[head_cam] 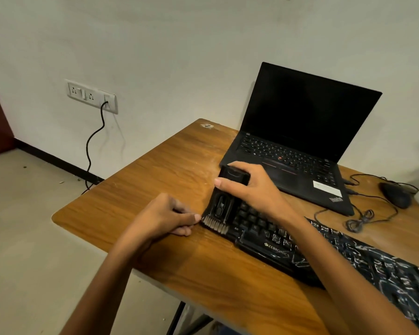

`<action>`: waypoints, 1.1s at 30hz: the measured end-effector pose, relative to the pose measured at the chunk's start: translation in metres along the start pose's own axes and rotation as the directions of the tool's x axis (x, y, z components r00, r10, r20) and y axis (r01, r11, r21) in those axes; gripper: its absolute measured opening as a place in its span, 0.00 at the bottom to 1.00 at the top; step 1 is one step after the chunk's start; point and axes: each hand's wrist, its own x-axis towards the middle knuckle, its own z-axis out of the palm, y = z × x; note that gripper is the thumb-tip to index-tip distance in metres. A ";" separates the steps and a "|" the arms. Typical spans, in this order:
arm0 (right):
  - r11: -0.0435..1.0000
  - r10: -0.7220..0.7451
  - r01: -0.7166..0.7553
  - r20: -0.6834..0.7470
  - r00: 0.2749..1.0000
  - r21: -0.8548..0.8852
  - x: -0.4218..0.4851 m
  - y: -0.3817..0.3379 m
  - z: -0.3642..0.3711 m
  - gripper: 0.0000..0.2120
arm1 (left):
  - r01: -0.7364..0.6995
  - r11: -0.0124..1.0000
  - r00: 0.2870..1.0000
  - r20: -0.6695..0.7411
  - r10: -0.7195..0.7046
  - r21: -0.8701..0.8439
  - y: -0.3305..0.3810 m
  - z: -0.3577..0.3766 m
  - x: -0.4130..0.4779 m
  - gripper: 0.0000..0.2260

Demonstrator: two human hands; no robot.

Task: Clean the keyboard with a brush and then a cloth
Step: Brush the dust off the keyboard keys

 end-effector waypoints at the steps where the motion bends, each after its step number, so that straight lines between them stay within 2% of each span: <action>1: 0.999 0.022 -0.022 0.013 1.000 -0.024 0.002 0.000 -0.002 0.09 | 0.010 1.000 1.000 0.007 -0.010 -0.008 0.001 0.000 0.002 0.07; 3: 0.998 0.039 -0.038 0.016 0.999 -0.047 0.004 0.002 -0.006 0.09 | 0.019 1.000 0.999 0.030 -0.019 -0.009 0.004 0.000 0.004 0.06; 7: 0.998 -0.041 0.035 -0.149 0.988 -0.048 0.008 0.003 -0.007 0.08 | 0.053 0.999 0.996 0.072 -0.053 0.007 0.006 -0.004 0.009 0.05; 11: 0.999 -0.037 0.034 -0.060 0.997 -0.039 0.004 0.000 0.003 0.06 | 0.066 0.998 0.992 0.104 -0.067 0.005 0.007 -0.006 0.011 0.05; 15: 0.990 -0.118 0.100 -0.204 0.972 -0.098 0.003 0.000 -0.004 0.08 | 0.061 0.998 0.994 0.089 -0.061 -0.002 0.006 -0.006 0.011 0.05; 18: 0.992 -0.125 0.122 -0.088 0.988 -0.044 -0.003 -0.005 0.004 0.06 | 0.067 0.998 0.992 0.103 -0.068 0.009 0.006 -0.007 0.011 0.06; 22: 0.954 -0.202 0.156 -0.164 0.966 -0.254 0.000 -0.001 0.001 0.10 | 0.065 0.998 0.994 0.089 -0.065 -0.005 0.006 -0.005 0.011 0.05; 25: 0.974 -0.202 0.196 -0.045 0.978 -0.111 -0.007 -0.006 0.007 0.09 | 0.065 0.998 0.992 0.110 -0.063 -0.007 0.006 -0.007 0.010 0.05; 26: 0.971 -0.205 0.201 -0.022 0.978 -0.127 -0.009 -0.008 0.009 0.09 | 0.066 0.998 0.992 0.111 -0.065 -0.006 0.006 -0.007 0.011 0.04; 29: 0.945 -0.217 0.184 -0.098 0.971 -0.269 -0.004 -0.005 0.001 0.10 | 0.068 0.998 0.993 0.099 -0.067 -0.004 0.006 -0.006 0.012 0.04; 31: 0.962 -0.219 0.191 -0.132 0.967 -0.195 -0.001 -0.007 -0.002 0.11 | 0.064 0.998 0.993 0.103 -0.062 -0.014 0.006 -0.006 0.011 0.05; 33: 0.977 -0.210 0.206 -0.079 0.975 -0.062 -0.005 -0.011 0.005 0.11 | 0.066 0.998 0.992 0.108 -0.065 -0.009 0.006 -0.006 0.011 0.06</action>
